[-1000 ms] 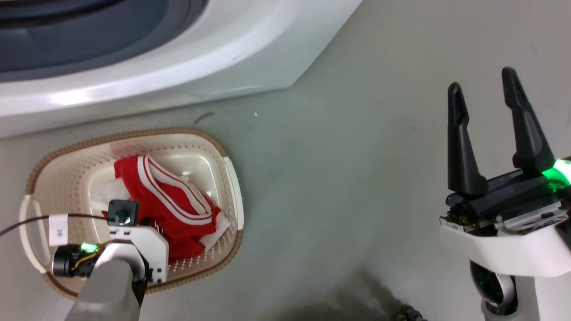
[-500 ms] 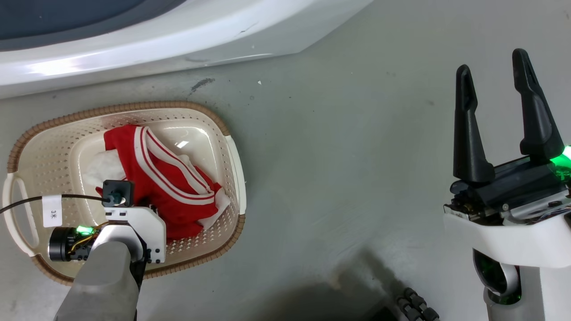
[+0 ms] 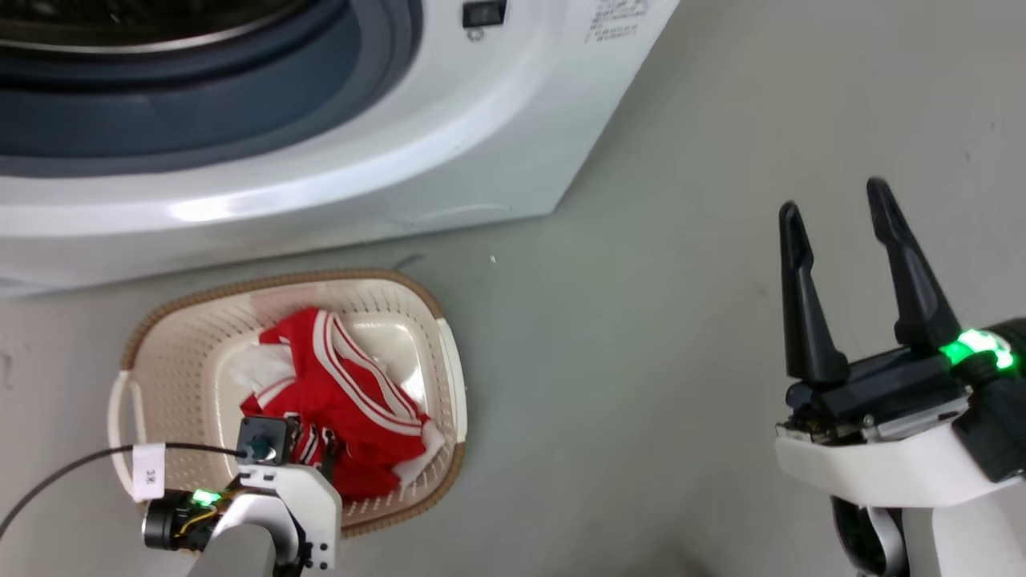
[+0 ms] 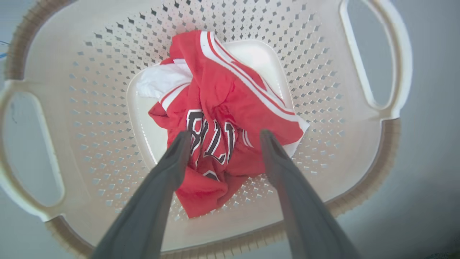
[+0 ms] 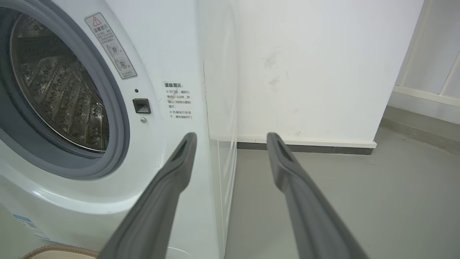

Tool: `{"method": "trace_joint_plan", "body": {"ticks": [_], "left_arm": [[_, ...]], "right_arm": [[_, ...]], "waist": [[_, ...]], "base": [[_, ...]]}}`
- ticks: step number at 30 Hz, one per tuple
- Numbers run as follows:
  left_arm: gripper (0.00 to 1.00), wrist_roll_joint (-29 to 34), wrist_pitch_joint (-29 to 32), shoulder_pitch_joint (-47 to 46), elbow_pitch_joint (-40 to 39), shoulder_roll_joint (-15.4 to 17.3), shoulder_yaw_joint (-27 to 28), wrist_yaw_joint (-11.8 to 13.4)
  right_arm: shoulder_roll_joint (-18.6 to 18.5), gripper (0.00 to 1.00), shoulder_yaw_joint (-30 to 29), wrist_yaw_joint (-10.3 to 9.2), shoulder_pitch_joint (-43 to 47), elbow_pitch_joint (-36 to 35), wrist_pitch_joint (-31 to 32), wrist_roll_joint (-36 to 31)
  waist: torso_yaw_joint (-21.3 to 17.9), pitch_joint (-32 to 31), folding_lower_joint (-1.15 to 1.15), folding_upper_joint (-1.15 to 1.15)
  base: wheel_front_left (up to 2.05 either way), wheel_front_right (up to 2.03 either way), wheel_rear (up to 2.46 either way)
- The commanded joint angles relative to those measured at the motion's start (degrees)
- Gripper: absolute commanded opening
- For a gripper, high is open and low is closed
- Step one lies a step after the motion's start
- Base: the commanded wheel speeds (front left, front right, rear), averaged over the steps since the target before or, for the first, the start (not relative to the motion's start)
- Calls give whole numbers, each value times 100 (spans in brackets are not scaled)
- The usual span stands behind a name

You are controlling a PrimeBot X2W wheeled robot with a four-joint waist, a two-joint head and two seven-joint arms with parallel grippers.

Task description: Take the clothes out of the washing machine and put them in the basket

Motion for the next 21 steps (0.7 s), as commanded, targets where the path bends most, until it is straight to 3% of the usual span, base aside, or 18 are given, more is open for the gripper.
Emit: {"method": "trace_joint_plan", "body": {"ticks": [1,21], "left_arm": [[100,-22,-38,160,-169,-37,-12,-10],[100,-174,-30,1858,-3225,-342,597,303]], "right_arm": [[-1,100,-10,-4,105,30,-13,-24],[-1,100,-127,-4,1128,248,-13,-151]], "waist": [[136,-454,0,0],[518,-2128,0,0]], "base": [[0,0,0],[0,0,0]]}}
